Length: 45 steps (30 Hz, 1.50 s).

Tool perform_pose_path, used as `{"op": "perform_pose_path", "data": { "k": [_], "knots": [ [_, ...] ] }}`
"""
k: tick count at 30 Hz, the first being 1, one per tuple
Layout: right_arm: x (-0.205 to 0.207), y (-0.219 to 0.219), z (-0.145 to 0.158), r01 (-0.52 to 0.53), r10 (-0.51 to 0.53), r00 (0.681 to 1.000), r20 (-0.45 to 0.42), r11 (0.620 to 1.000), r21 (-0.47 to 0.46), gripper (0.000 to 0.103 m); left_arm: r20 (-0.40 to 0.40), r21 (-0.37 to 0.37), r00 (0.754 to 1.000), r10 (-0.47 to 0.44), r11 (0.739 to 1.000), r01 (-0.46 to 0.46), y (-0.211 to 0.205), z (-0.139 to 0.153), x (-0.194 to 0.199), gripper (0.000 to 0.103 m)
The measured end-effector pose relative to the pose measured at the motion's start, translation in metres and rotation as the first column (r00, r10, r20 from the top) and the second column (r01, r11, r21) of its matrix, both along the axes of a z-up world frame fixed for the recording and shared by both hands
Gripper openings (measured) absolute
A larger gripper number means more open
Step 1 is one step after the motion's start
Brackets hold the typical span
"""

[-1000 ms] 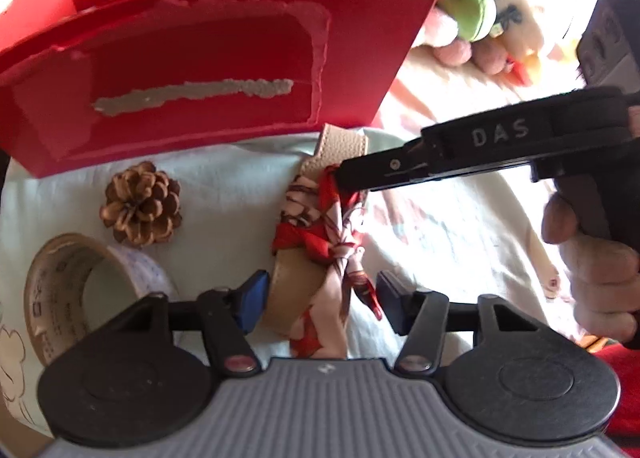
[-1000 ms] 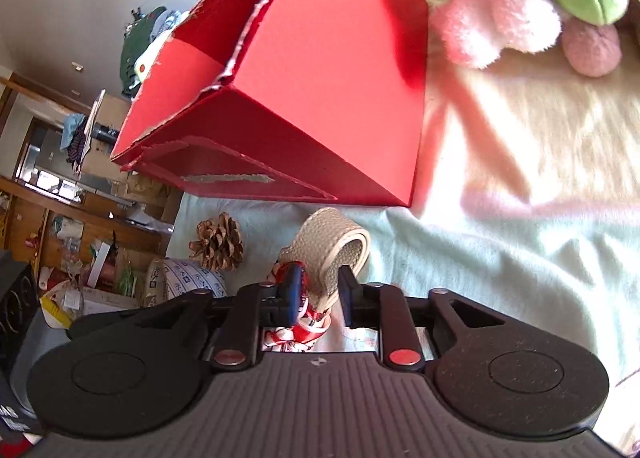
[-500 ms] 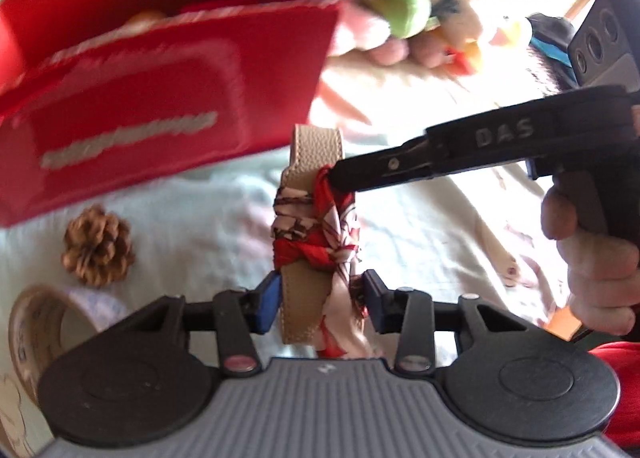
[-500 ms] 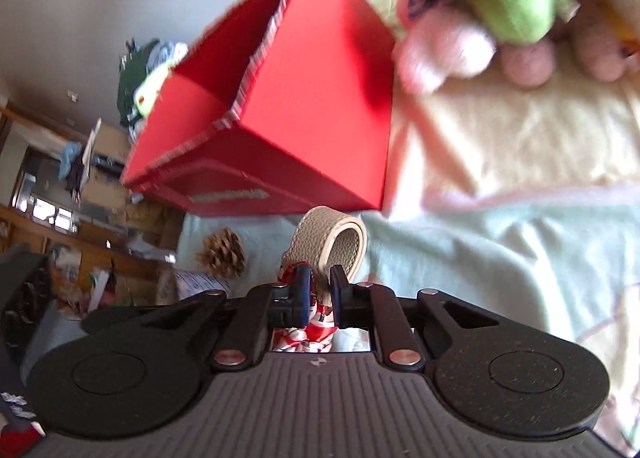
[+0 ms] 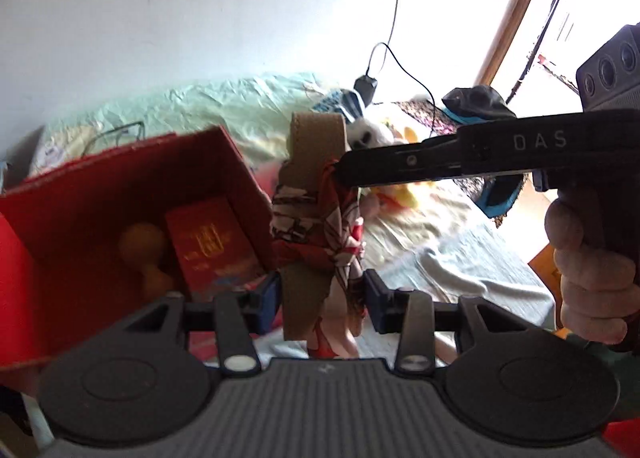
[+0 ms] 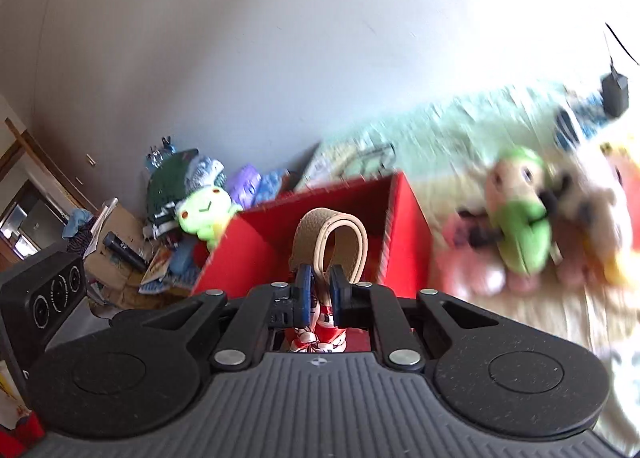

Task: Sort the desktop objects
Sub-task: 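Lift the strap with the right gripper and carry it into the box, then lower the strap beside the stamp and open the right gripper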

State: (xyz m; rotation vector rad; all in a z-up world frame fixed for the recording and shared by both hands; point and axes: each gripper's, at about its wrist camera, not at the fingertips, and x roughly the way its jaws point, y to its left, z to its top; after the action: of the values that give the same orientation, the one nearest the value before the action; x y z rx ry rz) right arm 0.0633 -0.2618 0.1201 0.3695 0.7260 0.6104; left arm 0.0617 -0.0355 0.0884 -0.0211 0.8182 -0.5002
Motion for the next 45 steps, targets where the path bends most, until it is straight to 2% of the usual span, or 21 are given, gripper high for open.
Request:
{"op": "perform_pose_path", "data": {
  "k": [3,8,14,19,24,26,30,34,39,43,45],
  "knots": [
    [0.021,0.031,0.003,-0.022,0.022,0.999,0.041,1.000,-0.017,0.010,0.029,0.008,0.999,0.040,0.999,-0.040,0.028,0.008,0.012,0.042],
    [0.061,0.077,-0.013,-0.061,0.061,0.998,-0.005,0.998,0.014,0.010,0.008,0.036,0.994,0.111,0.993,-0.111,0.076,0.001,0.037,0.042],
    [0.088,0.130,-0.045,-0.107,0.103,0.993,-0.054,0.992,-0.071,0.010,-0.095,0.088,0.982,0.165,0.984,-0.156,0.114,-0.034,0.066,0.042],
    [0.117,0.153,-0.073,-0.177,0.159,0.976,-0.145,0.977,-0.118,0.010,-0.210,0.082,0.954,0.216,0.976,-0.203,0.137,-0.063,0.088,0.042],
    [0.141,0.163,-0.102,-0.230,0.193,0.946,-0.260,0.966,-0.119,0.010,-0.306,0.138,0.917,0.256,0.965,-0.224,0.138,-0.085,0.108,0.042],
    [0.144,0.164,-0.103,-0.248,0.209,0.934,-0.289,0.963,-0.108,0.010,-0.342,0.152,0.901,0.268,0.962,-0.229,0.137,-0.093,0.115,0.042],
    [0.142,0.177,-0.105,-0.273,0.199,0.923,-0.330,0.941,-0.198,0.010,-0.410,0.155,0.870,0.274,0.961,-0.229,0.134,-0.110,0.117,0.042],
    [0.143,0.185,-0.109,-0.276,0.166,0.916,-0.366,0.921,-0.273,0.011,-0.428,0.151,0.861,0.275,0.961,-0.232,0.130,-0.113,0.115,0.042],
    [0.146,0.196,-0.118,-0.313,0.151,0.897,-0.415,0.881,-0.355,0.013,-0.450,0.186,0.848,0.280,0.958,-0.217,0.120,-0.120,0.113,0.042],
    [0.140,0.202,-0.117,-0.316,0.140,0.907,-0.398,0.850,-0.422,0.016,-0.459,0.181,0.842,0.282,0.958,-0.222,0.113,-0.123,0.114,0.042],
    [0.139,0.201,-0.117,-0.300,0.123,0.913,-0.390,0.848,-0.436,0.016,-0.462,0.163,0.841,0.283,0.959,-0.233,0.110,-0.123,0.113,0.043]
  ]
}}
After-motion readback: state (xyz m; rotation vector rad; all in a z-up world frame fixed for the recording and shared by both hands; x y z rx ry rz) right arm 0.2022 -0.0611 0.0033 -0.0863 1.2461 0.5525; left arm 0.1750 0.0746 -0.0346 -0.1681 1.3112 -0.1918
